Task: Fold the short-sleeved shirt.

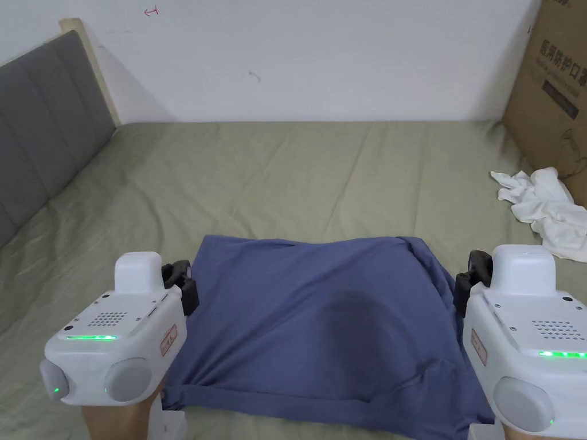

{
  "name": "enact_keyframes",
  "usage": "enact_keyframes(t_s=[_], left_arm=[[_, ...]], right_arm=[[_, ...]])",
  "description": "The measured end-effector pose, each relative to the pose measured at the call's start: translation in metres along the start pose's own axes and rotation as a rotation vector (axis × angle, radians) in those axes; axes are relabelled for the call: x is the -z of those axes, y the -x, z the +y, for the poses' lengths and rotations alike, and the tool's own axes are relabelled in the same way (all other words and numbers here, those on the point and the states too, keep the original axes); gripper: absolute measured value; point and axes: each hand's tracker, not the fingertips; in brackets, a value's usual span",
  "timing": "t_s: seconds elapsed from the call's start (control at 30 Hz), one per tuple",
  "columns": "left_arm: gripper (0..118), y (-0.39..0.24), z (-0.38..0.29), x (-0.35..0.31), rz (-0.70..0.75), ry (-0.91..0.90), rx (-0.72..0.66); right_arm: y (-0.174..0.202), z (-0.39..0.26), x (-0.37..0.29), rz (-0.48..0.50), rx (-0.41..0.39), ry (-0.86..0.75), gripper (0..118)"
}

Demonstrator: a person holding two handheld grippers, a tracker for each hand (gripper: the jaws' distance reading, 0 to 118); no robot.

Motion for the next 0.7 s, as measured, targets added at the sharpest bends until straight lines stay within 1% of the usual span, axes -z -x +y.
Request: enact_keyframes(t_s=[0.17, 0.23, 0.27, 0.3, 0.43, 0.5, 0.57, 0.6, 0.7], left_arm=[[5, 0.034, -0.025, 0.01, 0.009, 0.167, -0.084], [20, 0.054, -0.036, 0.016, 0.006, 0.271, -0.126], [25, 0.061, -0.042, 0.019, 0.012, 0.313, -0.13], [25, 0.068, -0.048, 0.023, 0.028, 0.365, -0.133], [79, 0.092, -0.079, 0.033, 0.083, 0.492, -0.174], [82, 0.097, -0.092, 0.039, 0.11, 0.555, -0.134], [92, 0.101, -0.105, 0.046, 0.14, 0.607, -0.107], [94, 0.101, -0.112, 0.048, 0.146, 0.628, -0.091], [95, 0.1, -0.124, 0.056, 0.16, 0.648, -0.072]], right_arm=[[-0.003, -0.006, -0.001, 0.002, 0.014, 0.014, 2], [-0.005, -0.008, 0.001, 0.003, 0.019, 0.031, 2], [-0.006, -0.01, 0.001, 0.003, 0.02, 0.038, 2], [-0.006, -0.012, 0.002, 0.003, 0.021, 0.045, 2], [-0.007, -0.018, 0.004, 0.002, 0.025, 0.071, 2], [-0.008, -0.021, 0.005, 0.002, 0.026, 0.085, 2], [-0.009, -0.024, 0.007, 0.002, 0.026, 0.097, 2], [-0.009, -0.025, 0.007, 0.0, 0.024, 0.104, 2], [-0.012, -0.029, 0.009, -0.001, 0.022, 0.122, 2]])
